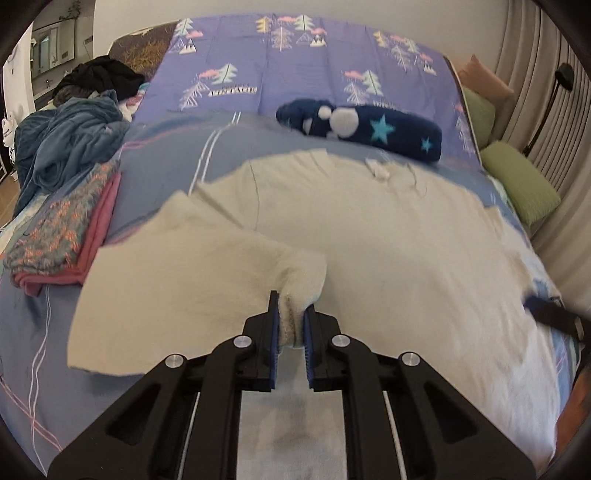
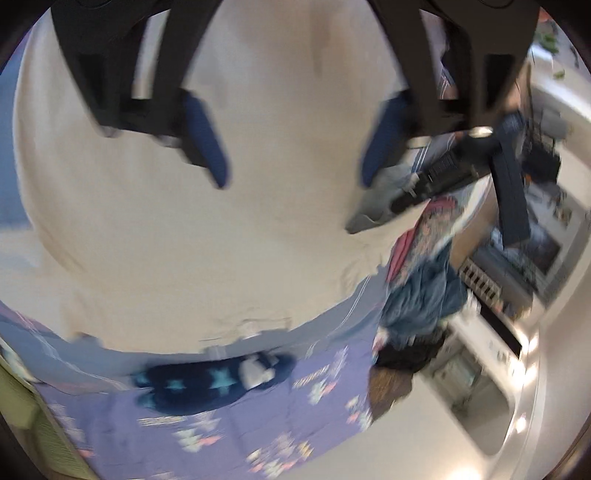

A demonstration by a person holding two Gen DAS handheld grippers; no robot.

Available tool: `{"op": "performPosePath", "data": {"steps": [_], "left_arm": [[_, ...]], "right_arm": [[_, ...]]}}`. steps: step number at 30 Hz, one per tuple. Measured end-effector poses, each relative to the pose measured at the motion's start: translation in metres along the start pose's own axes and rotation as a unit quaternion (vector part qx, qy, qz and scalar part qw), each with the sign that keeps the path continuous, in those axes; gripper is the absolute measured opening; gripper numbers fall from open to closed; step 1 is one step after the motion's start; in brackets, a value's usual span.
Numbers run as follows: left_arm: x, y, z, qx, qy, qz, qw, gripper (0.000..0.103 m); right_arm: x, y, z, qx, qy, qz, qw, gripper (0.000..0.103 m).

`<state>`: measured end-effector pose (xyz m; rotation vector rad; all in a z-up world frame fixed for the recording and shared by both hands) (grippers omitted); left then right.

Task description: Fold small clothes

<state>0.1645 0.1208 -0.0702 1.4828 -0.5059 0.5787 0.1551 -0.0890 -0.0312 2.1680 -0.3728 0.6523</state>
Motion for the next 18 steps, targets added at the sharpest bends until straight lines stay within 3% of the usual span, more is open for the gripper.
{"op": "performPosePath", "data": {"steps": [1, 2, 4, 7, 10, 15, 16, 17, 18], "left_arm": [[-0.003, -0.002, -0.002, 0.000, 0.003, -0.005, 1.0000, 0.011], [-0.006, -0.005, -0.004, -0.001, 0.007, -0.010, 0.9999, 0.011], [-0.010, -0.008, -0.008, 0.000, 0.013, -0.017, 0.9998, 0.011], [-0.016, -0.010, -0.014, 0.007, 0.015, -0.025, 0.9995, 0.011], [-0.020, -0.010, -0.017, 0.010, 0.014, -0.029, 0.9994, 0.012], [-0.022, -0.012, -0.018, 0.010, 0.009, -0.032, 0.9994, 0.012], [-0.023, -0.013, -0.017, 0.011, 0.007, -0.033, 0.9994, 0.012], [-0.023, -0.014, -0.016, 0.011, 0.006, -0.033, 0.9994, 0.012], [-0.022, -0.015, -0.015, 0.010, 0.006, -0.035, 0.9993, 0.012]], "right_arm": [[0.011, -0.019, -0.008, 0.018, -0.001, -0.030, 0.999, 0.041], [0.019, -0.034, -0.012, 0.035, -0.010, -0.054, 0.998, 0.036], [0.033, -0.076, -0.022, 0.080, -0.051, -0.112, 0.989, 0.036], [0.040, -0.123, -0.030, 0.099, -0.088, -0.158, 0.978, 0.039], [0.044, -0.157, -0.037, 0.099, -0.107, -0.178, 0.973, 0.051], [0.049, -0.183, -0.045, 0.086, -0.112, -0.180, 0.973, 0.051], [0.050, -0.186, -0.048, 0.078, -0.103, -0.177, 0.976, 0.024], [0.050, -0.190, -0.053, 0.071, -0.086, -0.182, 0.977, 0.004], [0.051, -0.192, -0.056, 0.070, -0.079, -0.181, 0.978, 0.004]]}}
Point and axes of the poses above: each gripper's, at about its wrist camera, not at the fingertips, and y roughly against the way its jaws point, z to its right, x to its top, the point moved 3 cm from there along -y, roughly the way its jaws point, and after that the axes turned 6 degrees about x, right-handed, at the moved point
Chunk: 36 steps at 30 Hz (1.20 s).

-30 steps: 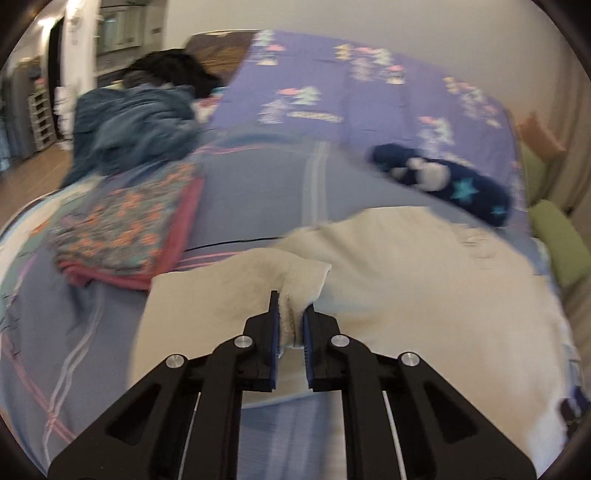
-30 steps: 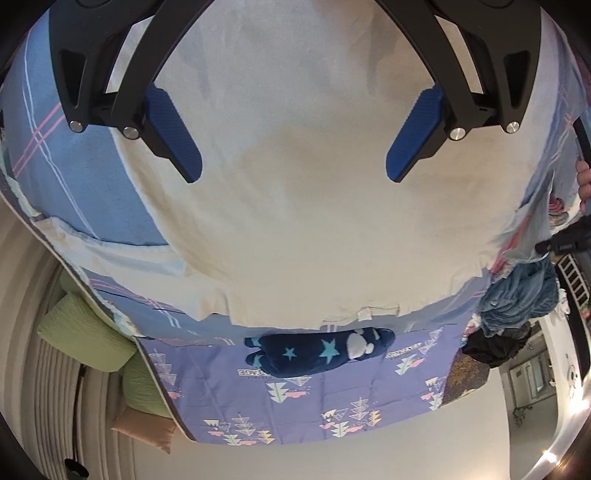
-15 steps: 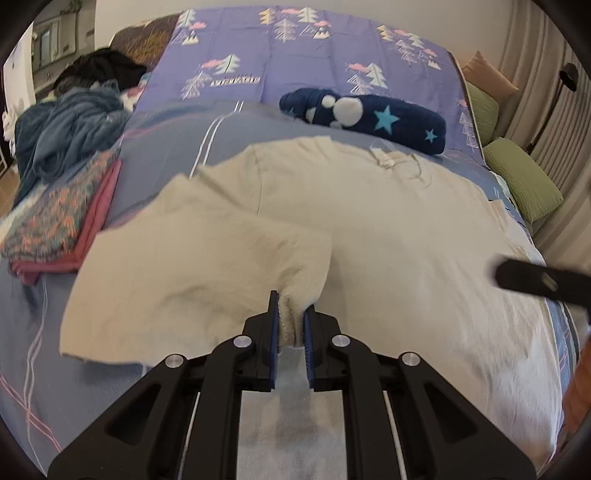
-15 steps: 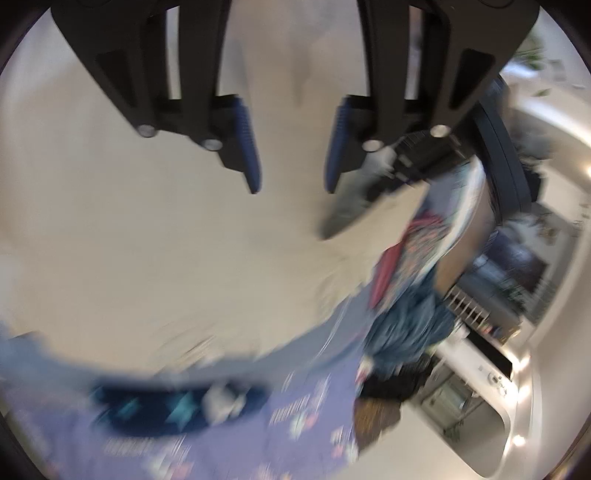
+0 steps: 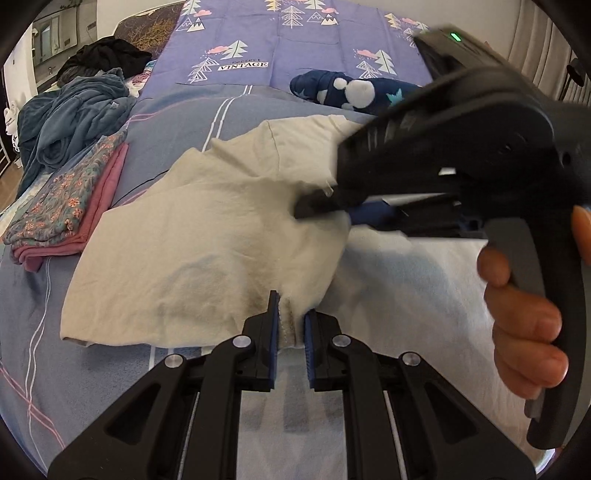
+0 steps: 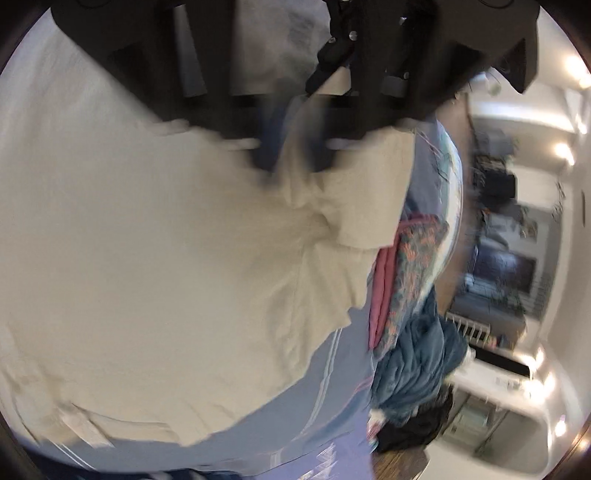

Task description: Fold small clothes

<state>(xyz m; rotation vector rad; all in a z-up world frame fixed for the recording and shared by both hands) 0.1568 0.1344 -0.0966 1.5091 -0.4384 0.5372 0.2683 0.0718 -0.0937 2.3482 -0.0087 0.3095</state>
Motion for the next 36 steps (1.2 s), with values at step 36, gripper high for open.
{"op": "performPosePath", "data": {"steps": [36], "left_arm": [[0.076, -0.002, 0.282, -0.190, -0.150, 0.000, 0.9703, 0.019]], "right_arm": [[0.024, 0.256, 0.155, -0.188, 0.046, 0.215, 0.957, 0.016]]}}
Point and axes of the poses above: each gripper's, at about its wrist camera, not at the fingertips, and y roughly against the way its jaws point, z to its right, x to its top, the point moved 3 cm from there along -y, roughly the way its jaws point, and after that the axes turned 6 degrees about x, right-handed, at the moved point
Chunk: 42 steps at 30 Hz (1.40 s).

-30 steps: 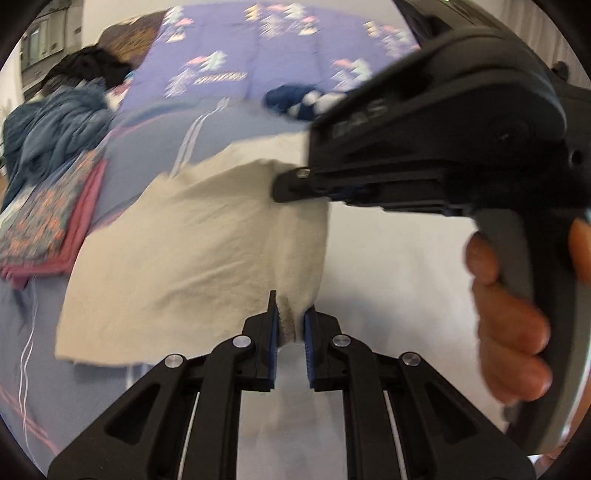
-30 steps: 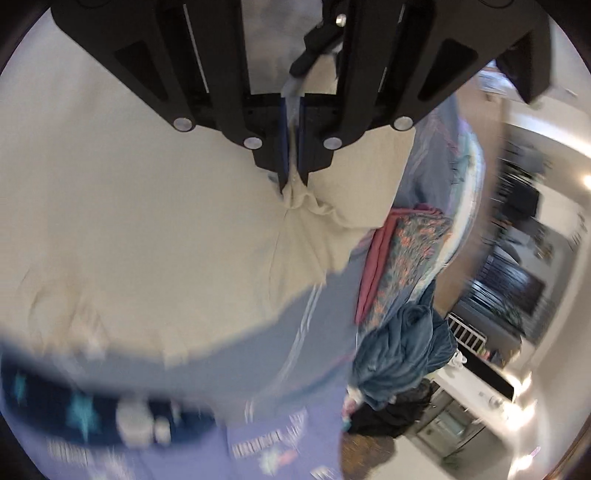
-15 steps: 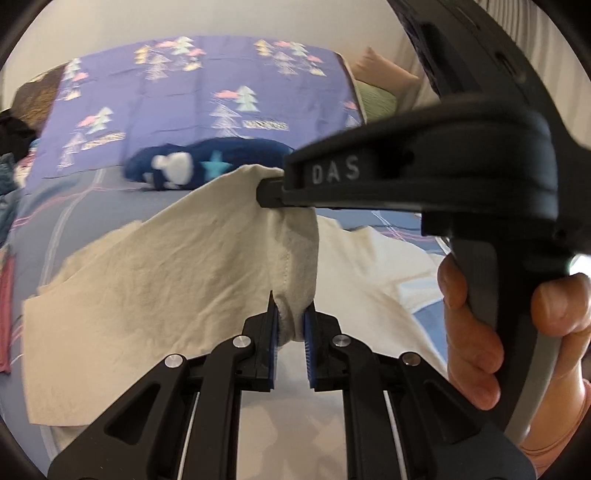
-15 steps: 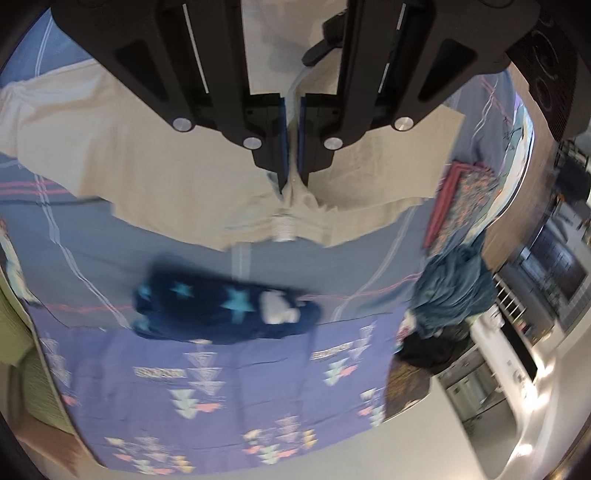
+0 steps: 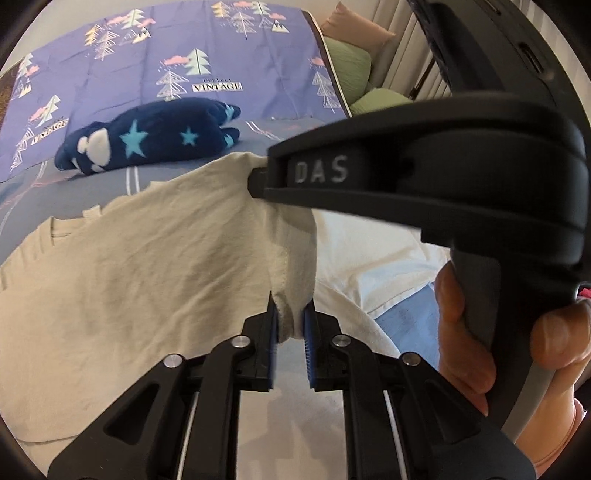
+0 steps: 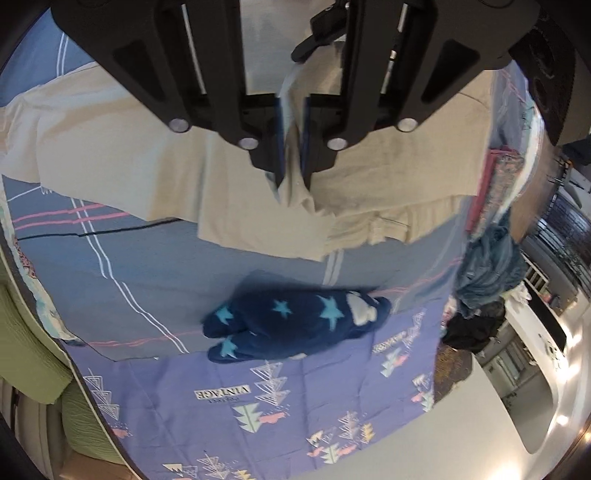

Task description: Fold small clothes

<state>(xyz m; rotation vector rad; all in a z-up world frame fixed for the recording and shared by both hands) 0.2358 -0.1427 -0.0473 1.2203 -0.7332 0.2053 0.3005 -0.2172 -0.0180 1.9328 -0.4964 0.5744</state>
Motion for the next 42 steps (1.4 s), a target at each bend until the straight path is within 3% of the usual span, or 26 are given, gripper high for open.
{"op": "performPosePath", "data": {"steps": [2, 3, 5, 8, 12, 14, 15, 18, 20, 24, 26, 30, 36, 42], "left_arm": [[-0.005, -0.007, -0.002, 0.004, 0.002, -0.013, 0.9999, 0.035], [-0.008, -0.007, -0.004, 0.009, 0.003, -0.016, 0.9998, 0.040], [-0.018, 0.001, -0.011, 0.029, 0.000, -0.007, 0.9996, 0.045], [-0.040, 0.031, -0.029, 0.062, -0.016, 0.021, 0.9978, 0.049], [-0.080, 0.081, -0.090, 0.150, -0.003, 0.061, 0.9867, 0.056], [-0.109, 0.114, -0.146, 0.223, 0.048, 0.070, 0.9711, 0.056], [-0.120, 0.125, -0.166, 0.241, 0.074, 0.068, 0.9652, 0.056], [-0.155, 0.155, -0.232, 0.257, 0.174, 0.056, 0.9488, 0.056], [-0.177, 0.169, -0.263, 0.245, 0.225, 0.054, 0.9416, 0.052], [-0.186, 0.165, -0.282, 0.184, 0.243, 0.054, 0.9509, 0.037], [-0.181, 0.150, -0.282, 0.167, 0.235, 0.050, 0.9563, 0.035], [-0.175, 0.134, -0.283, 0.150, 0.221, 0.052, 0.9622, 0.035], [-0.171, 0.118, -0.293, 0.102, 0.234, 0.052, 0.9655, 0.035], [-0.172, 0.113, -0.303, 0.027, 0.268, 0.076, 0.9601, 0.035]], "right_arm": [[-0.006, -0.003, 0.011, -0.035, 0.005, 0.007, 0.999, 0.050], [-0.009, -0.004, 0.016, -0.051, 0.007, 0.015, 0.999, 0.053], [-0.015, -0.004, 0.024, -0.067, 0.005, 0.015, 0.998, 0.053], [-0.025, 0.000, 0.032, -0.056, -0.004, 0.012, 0.998, 0.053], [-0.038, 0.010, 0.016, -0.058, 0.031, 0.015, 0.998, 0.053], [-0.044, 0.013, -0.003, -0.045, 0.053, 0.009, 0.998, 0.053], [-0.045, 0.012, -0.009, -0.040, 0.058, 0.007, 0.997, 0.053], [-0.043, 0.001, -0.055, -0.012, 0.096, -0.006, 0.995, 0.053], [-0.039, -0.010, -0.089, -0.001, 0.122, -0.014, 0.992, 0.053], [-0.034, -0.047, -0.186, 0.038, 0.194, -0.046, 0.979, 0.050], [-0.032, -0.066, -0.228, 0.053, 0.217, -0.065, 0.972, 0.044], [-0.029, -0.113, -0.307, 0.054, 0.277, -0.094, 0.955, 0.043], [-0.031, -0.178, -0.362, 0.041, 0.301, -0.143, 0.942, 0.040], [-0.040, -0.221, -0.381, 0.001, 0.327, -0.172, 0.929, 0.049]]}}
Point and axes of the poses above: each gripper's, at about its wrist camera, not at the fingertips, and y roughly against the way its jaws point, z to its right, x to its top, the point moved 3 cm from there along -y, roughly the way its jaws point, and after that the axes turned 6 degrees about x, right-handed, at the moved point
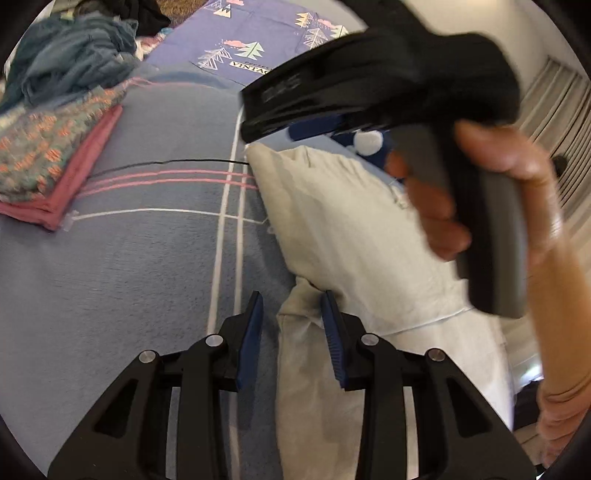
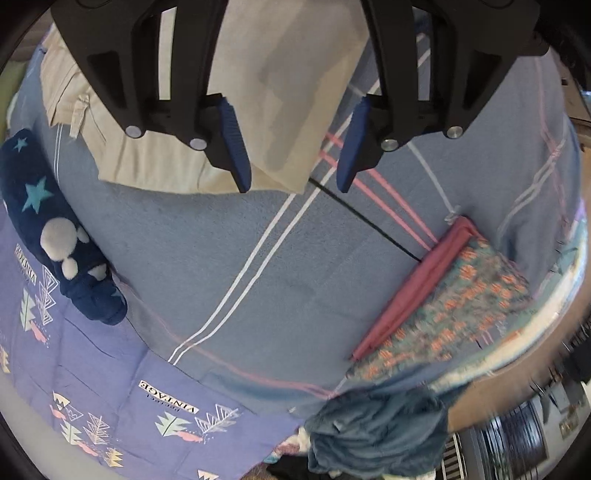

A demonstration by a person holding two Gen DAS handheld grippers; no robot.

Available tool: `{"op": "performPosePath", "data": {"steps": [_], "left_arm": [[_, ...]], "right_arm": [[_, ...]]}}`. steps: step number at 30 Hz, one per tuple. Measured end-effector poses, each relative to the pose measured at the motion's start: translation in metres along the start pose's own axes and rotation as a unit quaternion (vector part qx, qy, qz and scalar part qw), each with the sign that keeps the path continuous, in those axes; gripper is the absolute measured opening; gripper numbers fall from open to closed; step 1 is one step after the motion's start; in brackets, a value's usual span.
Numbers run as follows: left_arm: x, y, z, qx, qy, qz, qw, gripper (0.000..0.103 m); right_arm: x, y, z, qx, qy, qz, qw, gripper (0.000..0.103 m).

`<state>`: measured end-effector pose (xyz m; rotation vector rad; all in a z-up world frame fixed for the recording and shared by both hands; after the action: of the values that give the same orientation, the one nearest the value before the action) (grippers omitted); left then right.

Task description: Fold small clothes

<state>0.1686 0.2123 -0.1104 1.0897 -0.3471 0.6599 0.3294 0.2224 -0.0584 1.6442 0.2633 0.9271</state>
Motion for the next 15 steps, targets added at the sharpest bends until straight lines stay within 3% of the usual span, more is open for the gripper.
{"op": "performPosePath", "data": {"steps": [3, 4, 5, 6, 11, 14, 15], "left_arm": [[0.001, -0.004, -0.003, -0.029, 0.017, -0.003, 0.9994, 0.035], [0.000, -0.004, -0.004, -0.037, 0.020, -0.003, 0.9991, 0.035], [0.000, -0.004, -0.003, -0.042, 0.020, -0.003, 0.9989, 0.031], [-0.001, -0.004, -0.001, -0.049, 0.016, -0.006, 0.9987, 0.009], [-0.010, 0.008, 0.007, -0.014, 0.003, 0.017, 0.9998, 0.008], [-0.018, 0.011, -0.002, 0.006, 0.024, 0.021, 0.9995, 0.008], [-0.020, 0.008, -0.006, -0.005, 0.038, 0.013, 0.9992, 0.008]], "right_arm": [[0.002, -0.017, -0.003, -0.009, 0.004, -0.018, 1.000, 0.050], [0.002, -0.022, -0.003, -0.018, 0.005, -0.025, 1.000, 0.039], [0.002, -0.028, -0.002, -0.029, 0.003, -0.031, 0.999, 0.005], [0.002, -0.031, 0.001, -0.036, -0.009, -0.031, 0.999, 0.004], [0.016, -0.023, 0.019, -0.018, -0.077, 0.021, 0.997, 0.002], [0.019, -0.033, 0.029, -0.005, -0.097, 0.012, 0.995, 0.002], [0.017, -0.039, 0.030, 0.007, -0.097, 0.003, 0.995, 0.002]]}}
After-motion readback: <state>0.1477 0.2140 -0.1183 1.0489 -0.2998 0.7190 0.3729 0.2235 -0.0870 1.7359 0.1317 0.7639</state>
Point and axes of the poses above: each gripper's, at about its wrist camera, not at the fingertips, and y roughly against the way its jaws point, z to its right, x to its top, the point moved 3 cm from there along -y, roughly the way its jaws point, and after that the axes turned 6 degrees about x, right-handed, at the moved point
